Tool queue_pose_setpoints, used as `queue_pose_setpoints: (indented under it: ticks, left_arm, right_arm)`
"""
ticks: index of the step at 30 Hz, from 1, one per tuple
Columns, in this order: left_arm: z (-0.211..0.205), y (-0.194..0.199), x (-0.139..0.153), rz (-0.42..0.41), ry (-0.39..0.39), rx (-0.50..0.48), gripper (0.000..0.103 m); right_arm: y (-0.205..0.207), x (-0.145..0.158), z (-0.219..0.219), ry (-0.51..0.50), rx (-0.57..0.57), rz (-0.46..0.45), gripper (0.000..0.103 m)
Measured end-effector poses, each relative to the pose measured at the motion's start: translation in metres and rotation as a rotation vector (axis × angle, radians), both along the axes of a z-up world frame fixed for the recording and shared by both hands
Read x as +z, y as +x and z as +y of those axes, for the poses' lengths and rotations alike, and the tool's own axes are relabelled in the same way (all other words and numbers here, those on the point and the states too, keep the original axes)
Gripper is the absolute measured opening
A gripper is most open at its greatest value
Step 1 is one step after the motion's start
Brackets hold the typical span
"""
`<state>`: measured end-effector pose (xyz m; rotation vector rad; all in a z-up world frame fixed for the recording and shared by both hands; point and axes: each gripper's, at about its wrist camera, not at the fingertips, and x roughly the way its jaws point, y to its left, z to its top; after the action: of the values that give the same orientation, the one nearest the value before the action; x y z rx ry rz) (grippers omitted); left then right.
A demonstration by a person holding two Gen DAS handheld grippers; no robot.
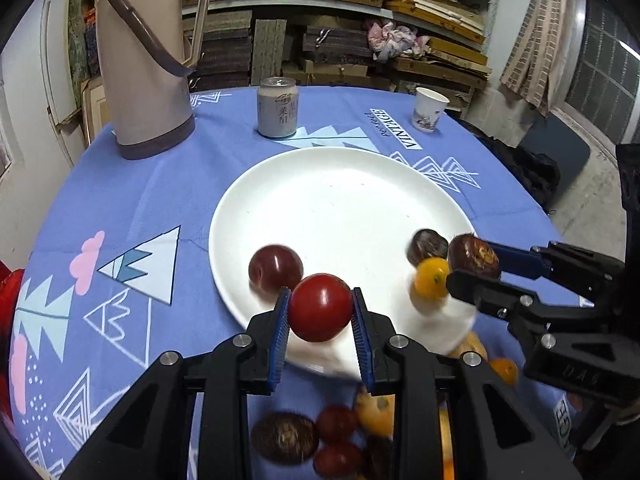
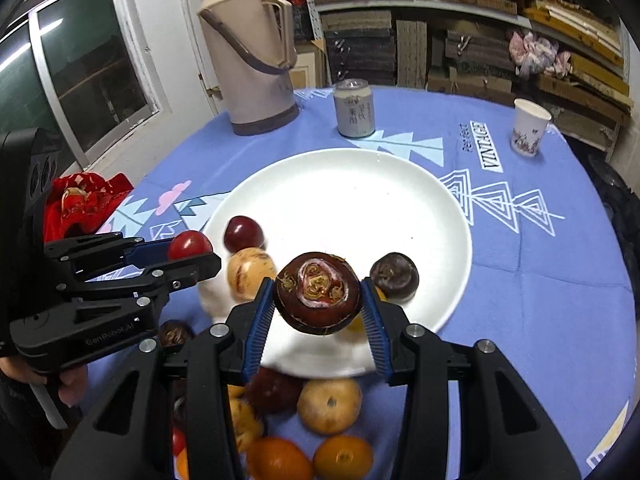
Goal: Organize fruits
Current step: 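Place the mangosteen on the plate with the right tool while the left places the tomato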
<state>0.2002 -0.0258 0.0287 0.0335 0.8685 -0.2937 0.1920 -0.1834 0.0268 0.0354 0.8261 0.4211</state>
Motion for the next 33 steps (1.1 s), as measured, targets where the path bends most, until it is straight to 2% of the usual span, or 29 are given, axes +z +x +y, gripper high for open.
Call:
queue_pose_setpoints:
  ticks: [5, 14, 18, 20, 22, 24, 25, 28, 31, 33]
  left_arm:
    - [-0.004, 0.020, -0.006, 0.014, -0.005, 0.001, 0.030]
    - [-0.014, 0.041, -0.016, 0.038, -0.005, 0.009, 0.030]
    - [-0.013, 0.055, -0.018, 0.044, -0.034, 0.035, 0.030]
    - [-0.012, 0.057, -0.016, 0.050, -0.047, 0.041, 0.037]
    - [-0.011, 0.051, -0.011, 0.037, -0.041, 0.047, 0.054]
    - [-0.010, 0.045, -0.006, 0.012, -0.023, 0.056, 0.065]
    - [-0.009, 0.042, -0.004, 0.004, -0.024, 0.055, 0.067]
    - [-0.006, 0.031, 0.001, 0.011, -0.041, 0.039, 0.069]
    - [-0.003, 0.014, 0.005, 0.005, -0.006, 0.025, 0.076]
    - [-0.001, 0.003, 0.007, -0.008, 0.010, 0.022, 0.078]
  right_arm:
    - [0.022, -0.013, 0.002, -0.011, -0.011, 0.034, 0.043]
    - [0.045, -0.021, 0.008, -0.037, -0.020, 0.036, 0.043]
    - [0.060, -0.026, 0.005, -0.023, -0.060, 0.048, 0.044]
    - [0.065, -0.029, -0.001, 0.018, -0.077, 0.069, 0.044]
    - [0.064, -0.027, -0.008, 0.038, -0.089, 0.065, 0.044]
    - [0.058, -0.023, -0.013, 0.041, -0.085, 0.051, 0.048]
    - [0.055, -0.021, -0.015, 0.040, -0.090, 0.048, 0.051]
    - [0.043, -0.016, -0.020, 0.044, -0.087, 0.036, 0.054]
    - [0.024, -0.011, -0.024, 0.031, -0.078, 0.019, 0.062]
    - [0.012, -0.009, -0.026, 0.024, -0.074, 0.010, 0.064]
